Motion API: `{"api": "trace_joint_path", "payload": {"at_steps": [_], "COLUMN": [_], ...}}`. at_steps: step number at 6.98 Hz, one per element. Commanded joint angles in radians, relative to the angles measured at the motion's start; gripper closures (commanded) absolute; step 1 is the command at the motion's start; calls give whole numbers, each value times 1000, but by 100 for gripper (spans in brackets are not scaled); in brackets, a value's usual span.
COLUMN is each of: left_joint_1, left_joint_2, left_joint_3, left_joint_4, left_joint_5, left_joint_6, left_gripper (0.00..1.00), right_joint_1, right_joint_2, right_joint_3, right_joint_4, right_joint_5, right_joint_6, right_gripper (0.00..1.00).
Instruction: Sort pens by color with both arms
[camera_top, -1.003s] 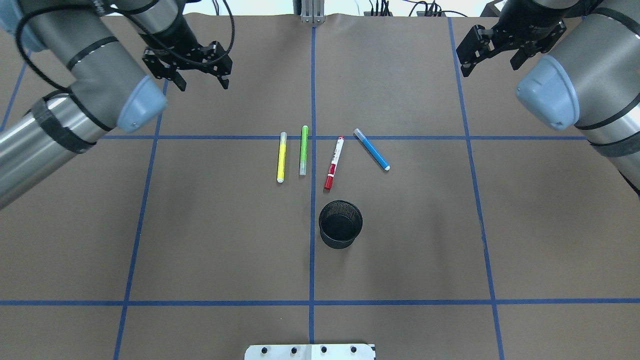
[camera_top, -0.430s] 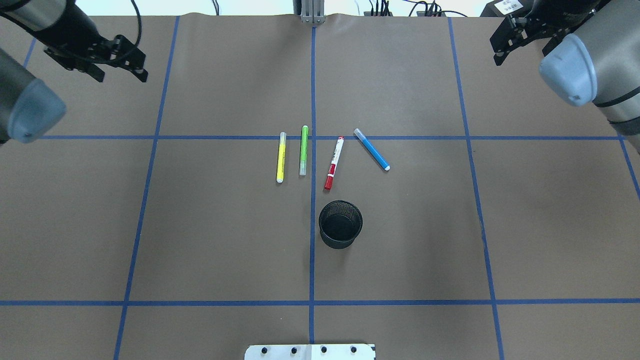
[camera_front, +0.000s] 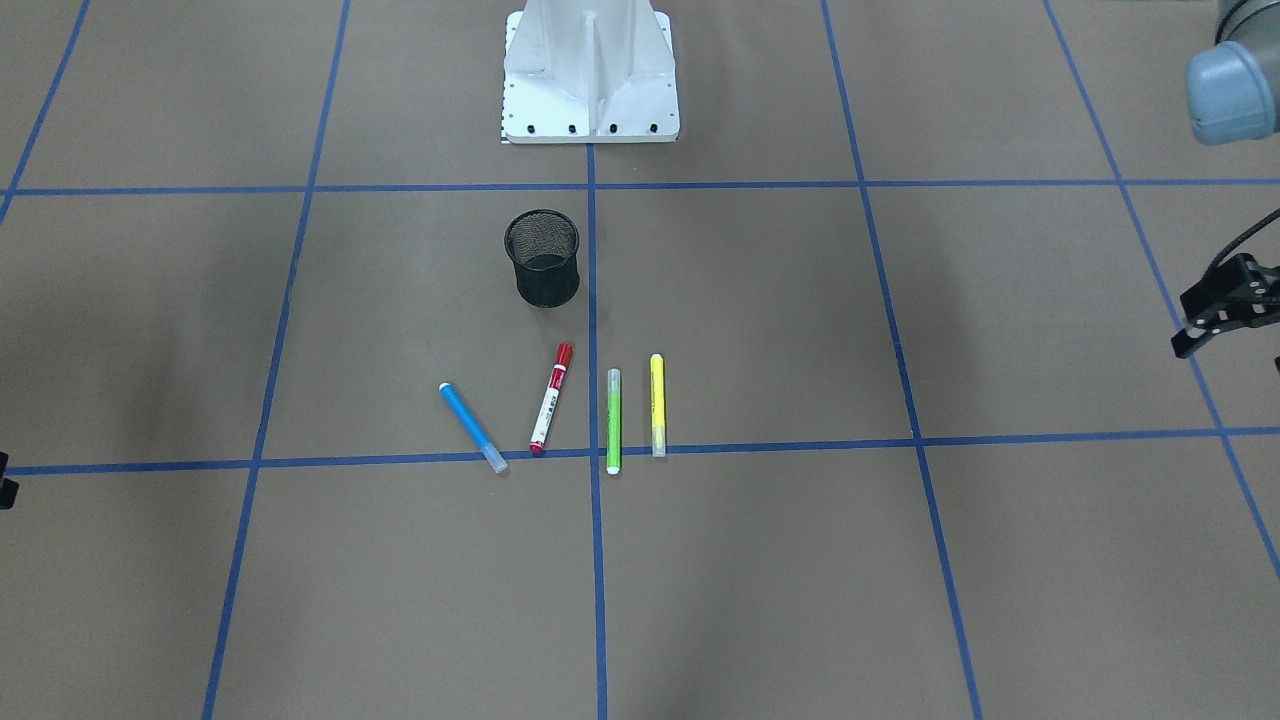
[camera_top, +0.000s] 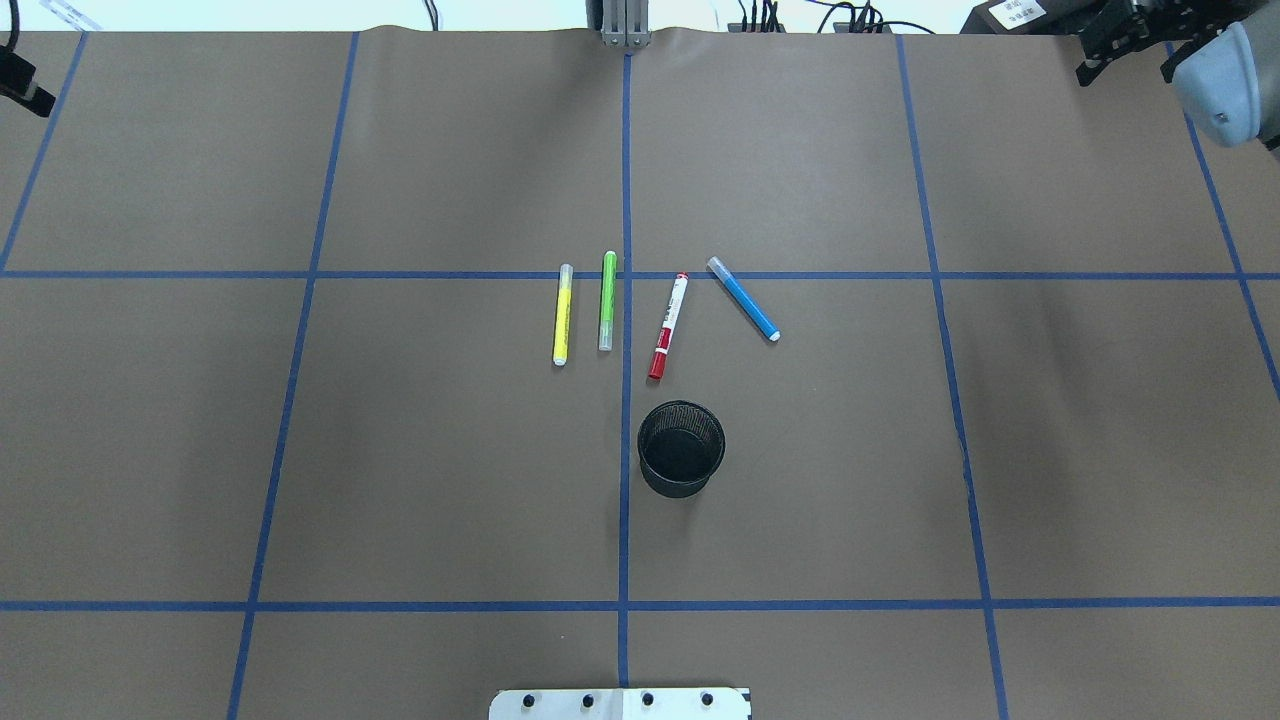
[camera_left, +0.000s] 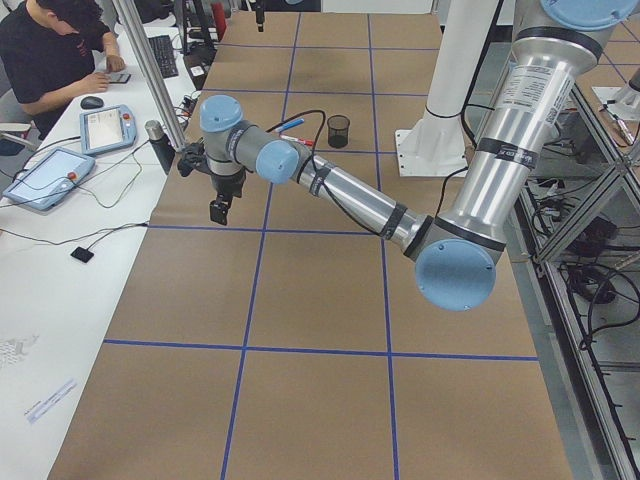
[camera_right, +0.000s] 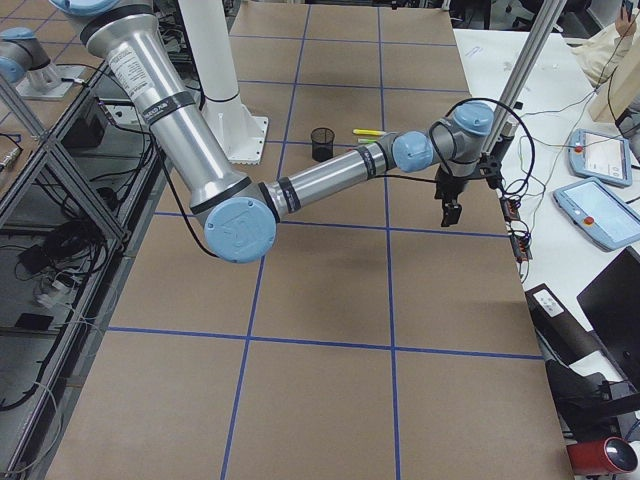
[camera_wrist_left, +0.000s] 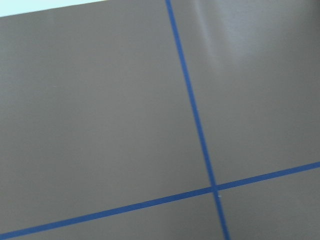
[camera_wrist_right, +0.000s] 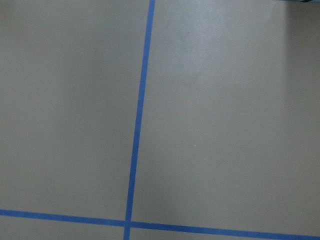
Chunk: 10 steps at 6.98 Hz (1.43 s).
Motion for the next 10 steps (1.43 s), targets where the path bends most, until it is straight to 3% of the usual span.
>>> {"api": "trace_joint_path", "payload": {"at_steps": [1,4,7,9,10], "left_joint_1": [-70,-72,-98,-106,-108], "left_joint_2": [38,142,321,441,452], "left_joint_3": [41,-54,-204,-241,-256], "left_joint_4": [-12,-14,-19,-157,-161], "left_joint_5": [-51,-51,-49,-51,-51], "left_joint_6": [115,114,115,97,82], "left_gripper": [1,1,1,1,1], "right_joint_1": [80,124,145,150,148], "right_joint_2": [-74,-279,-433,-467,-467], "right_joint_3": [-17,104,255,297,296], "right_joint_4": [20,89,91,91,92], "right_joint_5": [66,71,77,78,71], "right_joint_6": [-108,-146,-143,-134,-143], "right_gripper": [1,1,1,1,1]}}
